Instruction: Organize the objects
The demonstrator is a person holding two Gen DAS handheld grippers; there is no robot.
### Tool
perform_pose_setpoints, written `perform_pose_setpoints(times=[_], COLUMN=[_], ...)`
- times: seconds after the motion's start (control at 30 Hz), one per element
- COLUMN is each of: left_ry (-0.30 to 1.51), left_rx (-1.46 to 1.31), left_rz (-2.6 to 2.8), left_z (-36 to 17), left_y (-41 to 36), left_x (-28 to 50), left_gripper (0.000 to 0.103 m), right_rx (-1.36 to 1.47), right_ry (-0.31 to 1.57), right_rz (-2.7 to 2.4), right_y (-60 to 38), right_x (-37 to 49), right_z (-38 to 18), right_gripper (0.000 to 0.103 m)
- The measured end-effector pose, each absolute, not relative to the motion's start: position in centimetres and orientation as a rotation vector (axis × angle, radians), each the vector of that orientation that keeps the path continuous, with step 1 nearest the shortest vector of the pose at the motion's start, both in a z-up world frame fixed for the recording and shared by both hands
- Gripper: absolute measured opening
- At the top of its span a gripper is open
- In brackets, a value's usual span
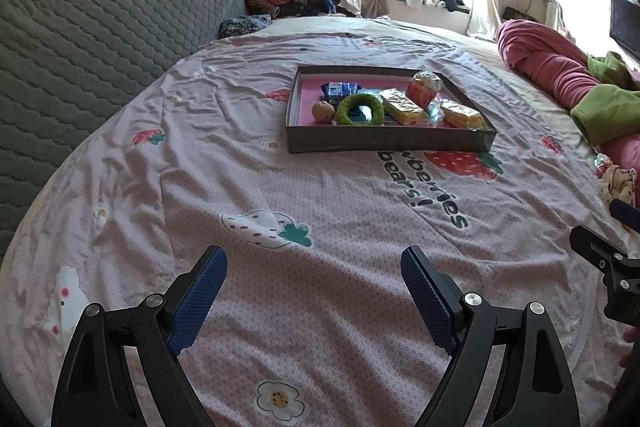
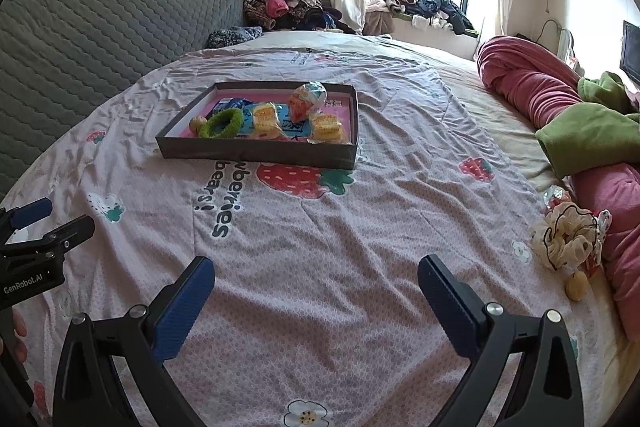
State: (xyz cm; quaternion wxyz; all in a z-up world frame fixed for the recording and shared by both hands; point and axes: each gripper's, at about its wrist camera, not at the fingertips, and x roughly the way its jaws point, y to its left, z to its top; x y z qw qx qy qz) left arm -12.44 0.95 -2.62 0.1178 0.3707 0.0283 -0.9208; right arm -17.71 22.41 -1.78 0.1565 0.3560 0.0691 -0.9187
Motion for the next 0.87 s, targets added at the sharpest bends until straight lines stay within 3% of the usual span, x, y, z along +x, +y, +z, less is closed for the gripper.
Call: perform_pose_setpoints(times=[0.87], left_ry=[0.108], left_rx=[1.093], left_rz=[-2.687], left_z=[-5.2], left_y=[0.3], left_x=[-12.9], left_gripper=[0.089], right_rx=[1.087], right_ry=[0.221], right_rz=[-2.619], right_y=[22.6], right_x=[-18.3], right_z=[-4.7], right_gripper=[0.102])
